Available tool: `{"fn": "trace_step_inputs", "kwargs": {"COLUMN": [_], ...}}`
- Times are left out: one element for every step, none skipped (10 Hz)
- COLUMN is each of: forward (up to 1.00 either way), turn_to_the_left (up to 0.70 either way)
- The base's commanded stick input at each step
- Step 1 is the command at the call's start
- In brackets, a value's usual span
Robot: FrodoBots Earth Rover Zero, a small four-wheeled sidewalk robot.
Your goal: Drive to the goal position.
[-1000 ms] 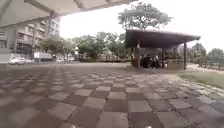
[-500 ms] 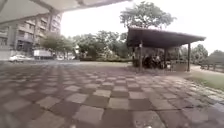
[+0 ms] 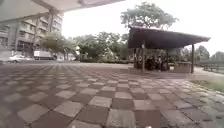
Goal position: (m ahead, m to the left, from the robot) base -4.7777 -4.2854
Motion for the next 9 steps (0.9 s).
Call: {"fn": "trace_step_inputs", "kwargs": {"forward": [0.7,0.7,0.7,0.7,0.7,0.7,0.7,0.7,0.7], "turn_to_the_left": [0.0,0.0,0.0,0.0,0.0,0.0,0.0,0.0,0.0]}}
